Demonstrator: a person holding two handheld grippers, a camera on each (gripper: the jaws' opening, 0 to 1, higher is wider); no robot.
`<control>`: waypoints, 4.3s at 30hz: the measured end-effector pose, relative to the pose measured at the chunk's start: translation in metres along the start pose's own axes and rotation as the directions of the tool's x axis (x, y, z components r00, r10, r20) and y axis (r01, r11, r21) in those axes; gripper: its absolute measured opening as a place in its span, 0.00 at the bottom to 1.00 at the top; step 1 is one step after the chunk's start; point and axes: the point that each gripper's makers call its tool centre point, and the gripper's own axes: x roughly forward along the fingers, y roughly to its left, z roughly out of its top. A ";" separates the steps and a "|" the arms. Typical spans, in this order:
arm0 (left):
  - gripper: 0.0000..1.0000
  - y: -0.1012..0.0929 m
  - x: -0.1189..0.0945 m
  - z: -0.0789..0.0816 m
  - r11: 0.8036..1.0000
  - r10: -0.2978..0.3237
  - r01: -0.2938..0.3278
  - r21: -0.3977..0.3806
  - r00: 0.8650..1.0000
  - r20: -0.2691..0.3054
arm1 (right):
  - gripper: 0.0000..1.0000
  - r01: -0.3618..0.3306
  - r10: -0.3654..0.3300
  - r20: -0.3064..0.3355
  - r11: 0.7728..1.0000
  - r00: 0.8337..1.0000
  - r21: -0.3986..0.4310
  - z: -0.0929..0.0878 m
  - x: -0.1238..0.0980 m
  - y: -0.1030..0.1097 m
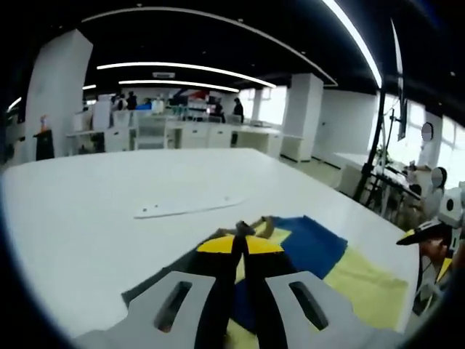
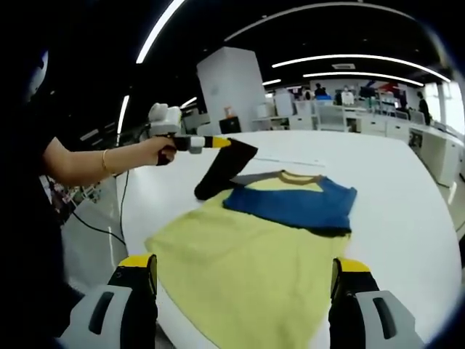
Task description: Fold the garment on the visible template until the final outline fits inside the template.
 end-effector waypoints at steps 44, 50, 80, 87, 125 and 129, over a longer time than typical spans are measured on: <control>0.00 -0.131 0.092 0.013 0.979 -0.202 0.203 0.026 0.979 -0.015 | 0.99 0.020 -0.020 -0.005 0.999 1.000 0.047 -0.012 -0.007 -0.004; 0.00 -0.147 0.098 0.013 0.974 -0.221 0.221 0.038 0.975 -0.012 | 0.99 0.023 -0.022 -0.006 0.998 1.000 0.053 -0.013 -0.008 -0.005; 0.01 -0.205 0.117 -0.086 0.948 -0.291 0.310 0.069 0.934 -0.207 | 0.99 0.043 -0.042 -0.014 0.995 0.999 0.090 -0.026 -0.014 -0.013; 0.21 -0.221 0.110 -0.095 0.905 -0.368 0.403 0.135 0.902 -0.225 | 0.99 0.028 -0.026 -0.019 0.995 0.999 0.093 -0.028 -0.010 -0.009; 0.99 -0.161 -0.010 -0.071 0.884 -0.411 0.435 0.168 0.897 -0.160 | 0.99 -0.154 0.122 -0.197 0.976 0.973 -0.152 -0.018 0.001 0.006; 0.99 -0.155 -0.031 -0.082 0.879 -0.410 0.441 0.181 0.893 -0.185 | 0.99 -0.172 0.132 -0.222 0.970 0.966 -0.171 -0.020 -0.001 0.008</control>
